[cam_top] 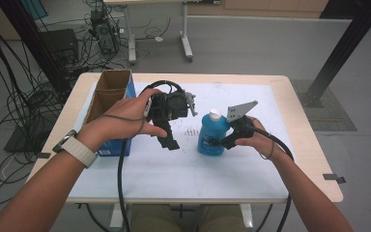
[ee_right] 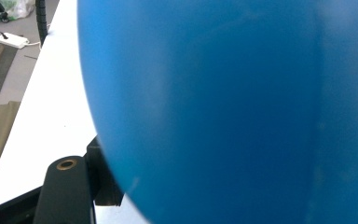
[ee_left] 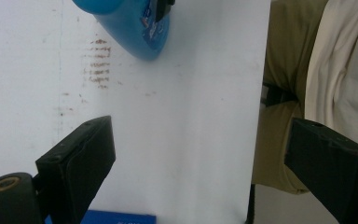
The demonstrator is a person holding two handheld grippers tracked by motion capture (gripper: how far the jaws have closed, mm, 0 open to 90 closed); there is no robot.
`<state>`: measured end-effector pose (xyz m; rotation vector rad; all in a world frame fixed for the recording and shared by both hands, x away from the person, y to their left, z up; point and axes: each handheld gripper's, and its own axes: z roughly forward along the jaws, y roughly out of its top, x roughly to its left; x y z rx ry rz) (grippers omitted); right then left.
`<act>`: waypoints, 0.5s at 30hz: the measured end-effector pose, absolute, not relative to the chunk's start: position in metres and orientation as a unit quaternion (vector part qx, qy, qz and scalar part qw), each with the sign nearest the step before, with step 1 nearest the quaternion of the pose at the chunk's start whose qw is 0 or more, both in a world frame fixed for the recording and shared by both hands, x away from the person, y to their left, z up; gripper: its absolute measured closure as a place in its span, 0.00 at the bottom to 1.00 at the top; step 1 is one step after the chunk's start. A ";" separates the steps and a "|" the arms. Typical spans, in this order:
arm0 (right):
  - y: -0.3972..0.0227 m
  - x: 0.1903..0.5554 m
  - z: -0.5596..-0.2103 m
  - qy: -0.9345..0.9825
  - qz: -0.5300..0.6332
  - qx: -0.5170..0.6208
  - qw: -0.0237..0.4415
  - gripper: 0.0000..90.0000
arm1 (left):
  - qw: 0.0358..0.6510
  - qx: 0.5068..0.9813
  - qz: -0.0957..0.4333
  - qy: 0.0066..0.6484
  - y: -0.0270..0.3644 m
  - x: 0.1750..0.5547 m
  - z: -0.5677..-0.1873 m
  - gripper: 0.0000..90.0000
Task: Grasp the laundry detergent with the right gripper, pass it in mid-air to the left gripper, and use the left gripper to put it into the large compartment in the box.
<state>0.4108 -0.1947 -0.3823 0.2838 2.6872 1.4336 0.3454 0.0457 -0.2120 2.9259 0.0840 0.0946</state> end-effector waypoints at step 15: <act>-0.193 0.411 -0.384 0.876 0.472 0.089 0.042 0.38 | 0.107 0.993 0.032 0.030 0.046 0.346 -0.212 0.10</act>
